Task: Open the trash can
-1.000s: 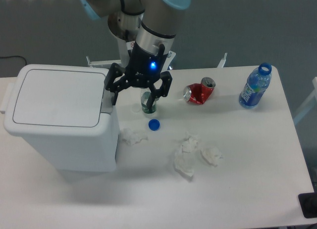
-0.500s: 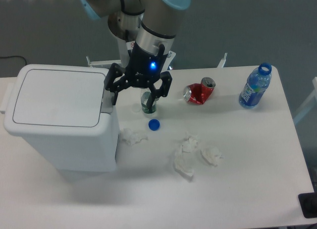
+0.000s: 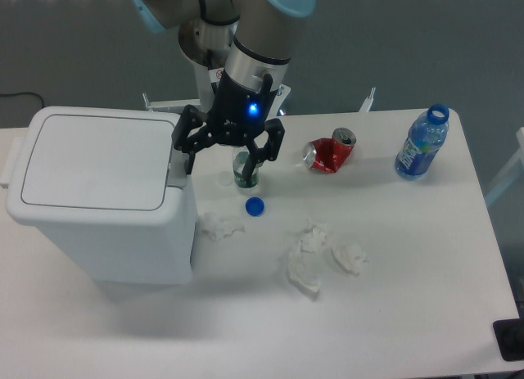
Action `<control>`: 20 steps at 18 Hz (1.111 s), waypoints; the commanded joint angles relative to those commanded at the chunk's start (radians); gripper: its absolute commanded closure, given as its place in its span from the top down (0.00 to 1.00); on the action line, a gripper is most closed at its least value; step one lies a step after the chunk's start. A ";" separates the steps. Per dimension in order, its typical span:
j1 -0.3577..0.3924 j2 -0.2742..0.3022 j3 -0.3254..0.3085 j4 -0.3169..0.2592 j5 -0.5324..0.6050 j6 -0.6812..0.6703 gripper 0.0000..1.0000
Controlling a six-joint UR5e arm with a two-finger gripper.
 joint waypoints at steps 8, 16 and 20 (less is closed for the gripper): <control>0.002 0.008 0.011 -0.005 0.000 0.000 1.00; 0.006 -0.037 0.087 0.030 -0.002 0.023 1.00; 0.027 -0.106 0.109 0.115 0.027 0.104 1.00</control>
